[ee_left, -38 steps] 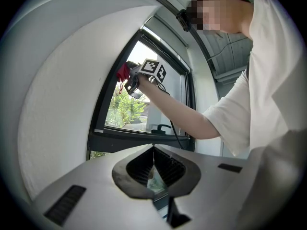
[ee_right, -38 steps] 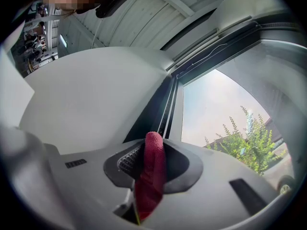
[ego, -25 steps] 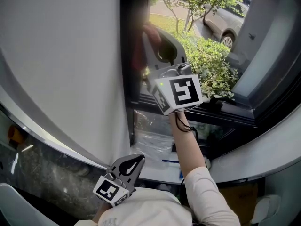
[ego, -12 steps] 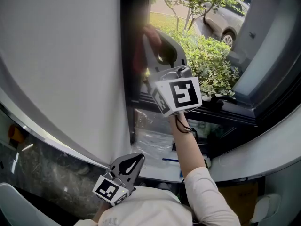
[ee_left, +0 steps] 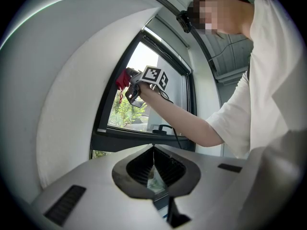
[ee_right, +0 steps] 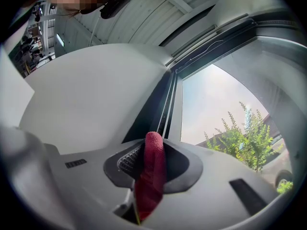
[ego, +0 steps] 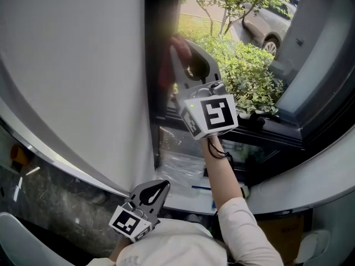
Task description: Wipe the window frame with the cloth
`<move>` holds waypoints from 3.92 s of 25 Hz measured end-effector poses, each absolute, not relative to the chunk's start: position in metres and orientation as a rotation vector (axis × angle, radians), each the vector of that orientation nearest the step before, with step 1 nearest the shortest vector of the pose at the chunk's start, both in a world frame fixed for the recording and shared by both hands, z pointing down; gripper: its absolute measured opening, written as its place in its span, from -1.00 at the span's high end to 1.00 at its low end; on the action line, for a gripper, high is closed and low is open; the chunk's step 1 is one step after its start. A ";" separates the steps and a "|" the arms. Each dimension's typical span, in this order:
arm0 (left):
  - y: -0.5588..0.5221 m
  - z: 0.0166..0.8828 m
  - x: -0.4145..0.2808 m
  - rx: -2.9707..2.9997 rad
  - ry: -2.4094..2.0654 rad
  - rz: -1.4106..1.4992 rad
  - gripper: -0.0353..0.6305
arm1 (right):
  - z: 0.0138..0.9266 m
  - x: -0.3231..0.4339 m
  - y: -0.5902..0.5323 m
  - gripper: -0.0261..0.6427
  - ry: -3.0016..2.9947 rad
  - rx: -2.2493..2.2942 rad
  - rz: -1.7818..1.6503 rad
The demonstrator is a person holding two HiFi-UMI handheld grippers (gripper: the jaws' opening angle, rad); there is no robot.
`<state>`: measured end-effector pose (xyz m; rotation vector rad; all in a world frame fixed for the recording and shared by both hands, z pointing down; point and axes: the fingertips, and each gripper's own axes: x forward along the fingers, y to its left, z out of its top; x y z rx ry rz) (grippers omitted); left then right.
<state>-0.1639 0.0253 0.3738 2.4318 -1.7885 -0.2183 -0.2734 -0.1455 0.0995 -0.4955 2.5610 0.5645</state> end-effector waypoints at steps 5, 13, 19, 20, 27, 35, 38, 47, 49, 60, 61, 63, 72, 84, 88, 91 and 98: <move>0.027 0.379 -0.165 2.413 -1.790 -0.205 0.86 | 0.105 -0.273 -0.146 0.65 2.572 -0.493 0.557; 0.027 0.378 -0.164 2.413 -1.790 -0.217 0.86 | 0.119 -0.274 -0.147 0.65 2.590 -0.496 0.536; 0.029 0.378 -0.164 2.411 -1.790 -0.218 0.86 | 0.127 -0.273 -0.147 0.65 2.605 -0.503 0.531; 0.029 0.378 -0.165 2.411 -1.790 -0.219 0.86 | 0.128 -0.273 -0.147 0.65 2.606 -0.503 0.529; 0.030 0.377 -0.167 2.408 -1.783 -0.247 0.86 | 0.137 -0.274 -0.146 0.65 2.611 -0.511 0.510; 0.031 0.374 -0.167 2.414 -1.780 -0.265 0.86 | 0.148 -0.273 -0.148 0.65 2.631 -0.526 0.484; 0.032 0.373 -0.167 2.420 -1.779 -0.268 0.86 | 0.150 -0.273 -0.147 0.65 2.633 -0.525 0.485; 0.032 0.374 -0.167 2.420 -1.776 -0.266 0.86 | 0.160 -0.272 -0.147 0.65 2.640 -0.530 0.471; 0.031 0.374 -0.168 2.420 -1.776 -0.268 0.86 | 0.163 -0.273 -0.148 0.65 2.647 -0.528 0.470; 0.033 0.374 -0.167 2.416 -1.780 -0.269 0.86 | 0.178 -0.273 -0.148 0.65 2.668 -0.534 0.439; 0.033 0.374 -0.167 2.415 -1.781 -0.267 0.86 | 0.179 -0.273 -0.148 0.65 2.671 -0.534 0.435; 0.033 0.374 -0.168 2.412 -1.784 -0.267 0.86 | 0.182 -0.273 -0.149 0.65 2.677 -0.532 0.425; 0.034 0.374 -0.166 2.409 -1.782 -0.270 0.86 | 0.200 -0.274 -0.149 0.65 2.708 -0.527 0.397; 0.033 0.376 -0.167 2.409 -1.778 -0.272 0.86 | 0.218 -0.274 -0.151 0.65 2.730 -0.541 0.374; 0.032 0.376 -0.167 2.409 -1.777 -0.271 0.86 | 0.222 -0.274 -0.151 0.65 2.735 -0.542 0.368; 0.032 0.376 -0.167 2.408 -1.776 -0.267 0.86 | 0.226 -0.274 -0.151 0.65 2.739 -0.540 0.358; 0.031 0.376 -0.167 2.416 -1.770 -0.258 0.86 | 0.237 -0.274 -0.151 0.65 2.759 -0.542 0.320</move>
